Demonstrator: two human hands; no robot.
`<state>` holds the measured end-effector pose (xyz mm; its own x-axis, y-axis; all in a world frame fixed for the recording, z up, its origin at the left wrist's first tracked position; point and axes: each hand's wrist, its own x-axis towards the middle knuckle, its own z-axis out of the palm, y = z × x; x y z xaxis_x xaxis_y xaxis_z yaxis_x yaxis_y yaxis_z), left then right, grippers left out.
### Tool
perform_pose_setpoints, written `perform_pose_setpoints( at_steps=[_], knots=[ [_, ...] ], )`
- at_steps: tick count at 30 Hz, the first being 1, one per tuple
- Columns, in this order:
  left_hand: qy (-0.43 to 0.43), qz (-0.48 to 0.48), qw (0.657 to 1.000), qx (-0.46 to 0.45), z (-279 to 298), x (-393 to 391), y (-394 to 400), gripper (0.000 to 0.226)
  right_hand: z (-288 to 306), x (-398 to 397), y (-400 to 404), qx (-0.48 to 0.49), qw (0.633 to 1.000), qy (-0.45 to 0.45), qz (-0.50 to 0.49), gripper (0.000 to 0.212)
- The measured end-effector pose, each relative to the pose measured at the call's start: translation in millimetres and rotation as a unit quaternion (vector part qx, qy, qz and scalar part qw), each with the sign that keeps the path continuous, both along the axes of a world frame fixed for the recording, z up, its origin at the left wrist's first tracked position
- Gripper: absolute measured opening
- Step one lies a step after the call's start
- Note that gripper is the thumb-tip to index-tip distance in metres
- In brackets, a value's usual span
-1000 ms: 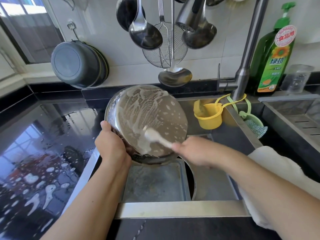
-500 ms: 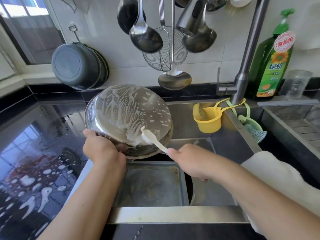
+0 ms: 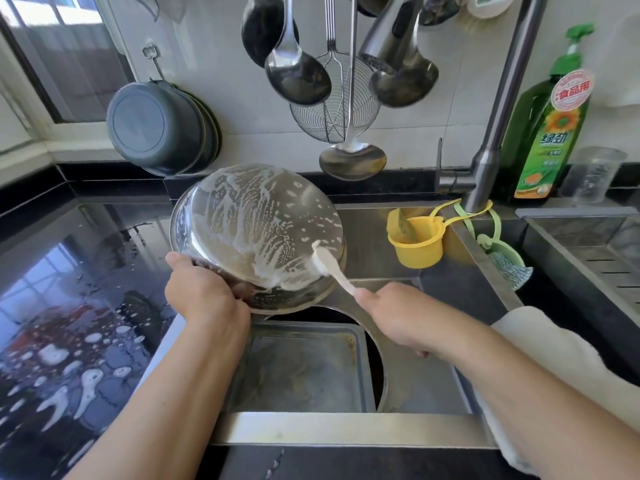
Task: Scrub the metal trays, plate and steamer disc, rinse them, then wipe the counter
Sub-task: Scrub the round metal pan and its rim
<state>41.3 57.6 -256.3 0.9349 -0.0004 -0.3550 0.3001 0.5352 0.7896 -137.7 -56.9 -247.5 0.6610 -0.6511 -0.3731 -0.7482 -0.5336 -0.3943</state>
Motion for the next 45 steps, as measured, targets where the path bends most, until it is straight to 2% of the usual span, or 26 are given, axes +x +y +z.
perform_pose_setpoints(
  at_steps=[2,4,8,12,16,18,20,24,29,34,39,43,45],
  knots=[
    [-0.01,0.007,1.0,0.011,2,-5,-1,0.046,-5,3,8,0.041,0.999,-0.01,0.03,0.043],
    [-0.019,0.004,1.0,0.019,3,-6,0,0.047,2,3,1,0.061,0.998,-0.002,0.005,0.043],
    [-0.038,-0.002,0.999,0.006,3,-4,-1,0.047,2,-6,-25,0.053,0.997,-0.015,-0.053,0.05],
    [-0.023,-0.006,1.0,0.018,-1,-3,-2,0.047,-7,-2,-9,0.063,0.998,0.023,-0.001,0.051],
    [-0.012,-0.001,1.0,0.002,-4,7,0,0.043,3,-5,-24,0.03,0.997,-0.007,-0.068,0.046],
    [-0.015,-0.004,1.0,0.003,-4,6,-1,0.045,-7,-3,-12,0.047,0.998,-0.007,-0.031,0.046],
    [-0.011,-0.005,1.0,0.006,-3,4,-1,0.043,-13,-4,-1,0.077,0.997,0.002,-0.009,0.055],
    [-0.004,-0.005,1.0,-0.001,3,0,0,0.038,-3,-8,-25,0.065,0.989,-0.046,-0.121,0.059],
    [0.014,-0.011,1.0,0.004,2,-2,1,0.041,-14,-7,0,0.125,0.991,-0.026,-0.031,0.051],
    [0.05,-0.028,0.998,-0.01,1,4,2,0.045,-10,-10,-22,0.1,0.985,-0.079,-0.12,0.047],
    [0.059,-0.025,0.998,-0.025,1,5,2,0.042,-15,-2,-6,0.119,0.989,-0.069,-0.056,0.052],
    [0.071,-0.042,0.996,-0.021,0,6,1,0.041,-11,-6,-27,0.171,0.964,-0.135,-0.154,0.05],
    [0.075,-0.044,0.996,-0.012,-1,4,0,0.042,-13,-7,-26,0.215,0.949,-0.157,-0.171,0.05]
  ],
)
